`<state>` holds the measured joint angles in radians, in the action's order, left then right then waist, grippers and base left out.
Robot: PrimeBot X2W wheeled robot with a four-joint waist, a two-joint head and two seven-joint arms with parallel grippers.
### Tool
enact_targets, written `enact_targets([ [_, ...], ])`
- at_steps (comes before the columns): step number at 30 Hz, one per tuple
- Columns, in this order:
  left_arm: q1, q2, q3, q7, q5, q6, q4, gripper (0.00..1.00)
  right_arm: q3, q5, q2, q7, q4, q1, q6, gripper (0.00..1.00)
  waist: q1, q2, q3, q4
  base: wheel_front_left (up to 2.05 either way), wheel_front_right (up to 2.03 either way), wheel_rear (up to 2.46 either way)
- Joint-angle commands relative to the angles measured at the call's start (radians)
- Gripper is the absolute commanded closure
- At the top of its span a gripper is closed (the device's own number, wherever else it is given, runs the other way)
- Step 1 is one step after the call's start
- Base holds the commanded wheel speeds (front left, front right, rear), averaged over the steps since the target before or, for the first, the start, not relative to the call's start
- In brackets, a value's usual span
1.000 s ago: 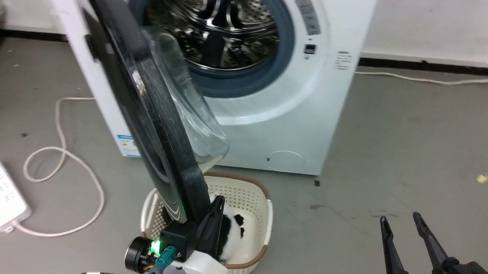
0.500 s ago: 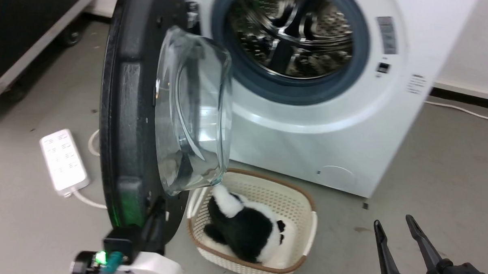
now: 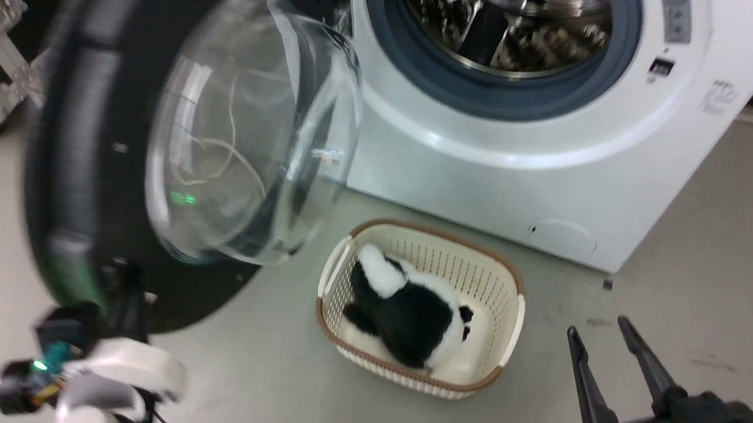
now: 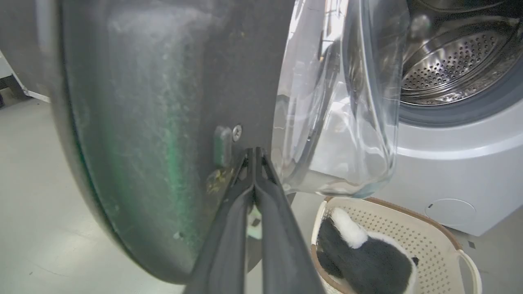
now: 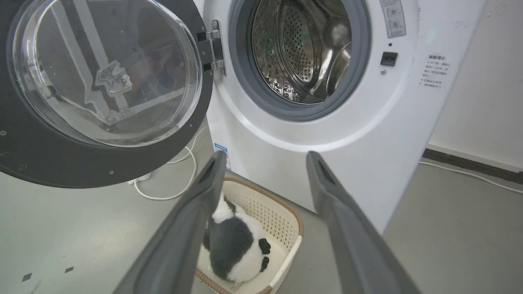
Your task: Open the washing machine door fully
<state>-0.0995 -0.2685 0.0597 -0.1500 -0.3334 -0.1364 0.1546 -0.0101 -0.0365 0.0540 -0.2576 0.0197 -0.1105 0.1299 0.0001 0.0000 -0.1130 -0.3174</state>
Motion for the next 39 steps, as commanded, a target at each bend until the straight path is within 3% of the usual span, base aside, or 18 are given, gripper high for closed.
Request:
enact_targets([
  [1, -0.032, -0.022, -0.025, 0.004, -0.015, 0.005, 0.012, 1.0, -0.002, 0.014, -0.004, -0.004, 0.008, 0.025, 0.001, 0.0, -0.0001, 0.0, -0.044, -0.001, 0.0, 0.0, 0.0],
  [9, -0.161, -0.131, -0.116, 0.027, -0.069, 0.036, 0.108, 1.0, 0.005, 0.051, 0.007, 0.004, 0.027, 0.068, 0.001, 0.0, -0.0001, 0.0, -0.155, 0.01, 0.0, 0.0, 0.0],
  [19, -0.328, -0.219, -0.209, -0.019, -0.136, 0.065, 0.326, 1.0, 0.028, 0.055, 0.034, 0.02, 0.068, 0.1, 0.001, 0.0, -0.0001, 0.0, -0.233, 0.027, 0.0, 0.0, 0.0],
  [30, -0.397, -0.238, -0.198, -0.094, -0.119, 0.101, 0.494, 1.0, 0.037, 0.047, 0.036, 0.022, 0.059, 0.099, 0.001, 0.0, -0.0001, 0.0, -0.19, 0.04, 0.0, 0.0, 0.0],
  [35, -0.35, -0.207, -0.177, -0.109, -0.079, 0.108, 0.455, 1.0, 0.048, 0.039, 0.022, 0.011, 0.034, 0.082, 0.001, 0.0, -0.0001, 0.0, -0.112, 0.045, 0.0, 0.0, 0.0],
  [39, -0.285, -0.161, -0.166, -0.111, -0.035, 0.099, 0.34, 1.0, 0.057, 0.034, 0.013, 0.004, 0.015, 0.066, 0.001, 0.0, -0.0001, 0.0, -0.041, 0.052, 0.0, 0.0, 0.0],
])
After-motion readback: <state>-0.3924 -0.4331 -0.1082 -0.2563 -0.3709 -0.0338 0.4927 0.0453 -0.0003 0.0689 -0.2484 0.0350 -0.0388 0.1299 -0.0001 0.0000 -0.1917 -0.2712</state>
